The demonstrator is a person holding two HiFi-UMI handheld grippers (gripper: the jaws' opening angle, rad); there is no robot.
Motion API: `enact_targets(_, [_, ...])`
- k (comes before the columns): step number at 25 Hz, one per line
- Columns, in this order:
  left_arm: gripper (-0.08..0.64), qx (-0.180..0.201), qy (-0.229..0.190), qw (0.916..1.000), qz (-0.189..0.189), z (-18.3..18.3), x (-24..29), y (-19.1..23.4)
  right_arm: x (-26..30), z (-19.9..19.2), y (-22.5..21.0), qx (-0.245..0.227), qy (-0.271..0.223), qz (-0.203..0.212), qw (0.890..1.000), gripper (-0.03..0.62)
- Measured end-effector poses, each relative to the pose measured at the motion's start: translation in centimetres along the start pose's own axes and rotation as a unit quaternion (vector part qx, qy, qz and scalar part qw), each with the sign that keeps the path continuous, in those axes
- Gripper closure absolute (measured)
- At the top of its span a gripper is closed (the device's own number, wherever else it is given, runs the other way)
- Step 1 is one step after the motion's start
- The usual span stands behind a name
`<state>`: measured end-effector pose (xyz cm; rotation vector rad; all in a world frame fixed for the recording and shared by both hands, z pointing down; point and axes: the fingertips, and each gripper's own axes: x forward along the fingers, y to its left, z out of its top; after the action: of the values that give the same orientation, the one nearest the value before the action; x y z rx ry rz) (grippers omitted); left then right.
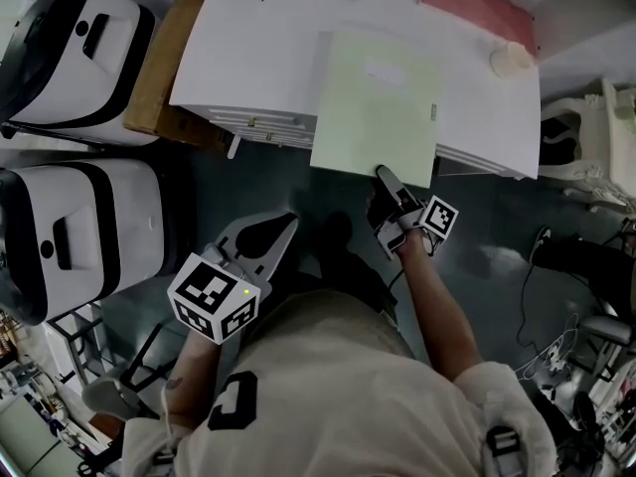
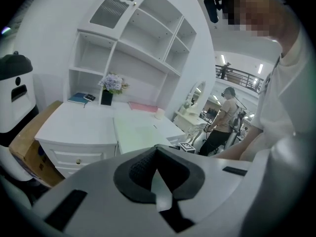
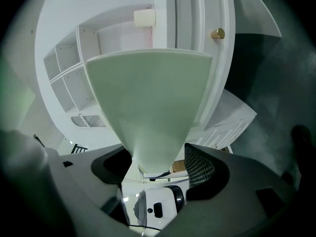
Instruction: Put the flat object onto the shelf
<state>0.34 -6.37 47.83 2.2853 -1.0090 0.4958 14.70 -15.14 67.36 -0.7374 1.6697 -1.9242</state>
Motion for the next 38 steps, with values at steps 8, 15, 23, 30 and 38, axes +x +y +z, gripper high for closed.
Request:
enact_targets(8, [0.546,0.002,-0.006,1.0000,0.003,0.1,-0.4,0.2,-0.1,0.6,0.5,-0.003,-0.003,0.003,1.000,0.293])
enact_targets(15, [0.546,-0.011,-0.017,0.9997,0.013,-0.6,-1.3,1.2,-0.3,0.6,0.8,0.000,-0.007,-0.002,1.000,0.298])
enact_targets(23, [0.546,-0.013,-0.035,0.9992,0.012,-0.6,-2.4,1.6,-0.7,0.4,1.7,0.004,-0.012,-0.008,1.000,0.299])
enact_targets(30, [0.546,-0.014,-0.045,0.9987,0.017,-0.9,-3.5,2.0,-0.9,0.3,2.2,0.015,-0.022,-0.001,1.000,0.299])
enact_targets(38, [0.546,-0.016,-0.060,0.9978,0.022,-1.6,-5.4,2.6,-1.7,-0.2,3.4,-0.005,-0.031,0.003,1.000,0.301])
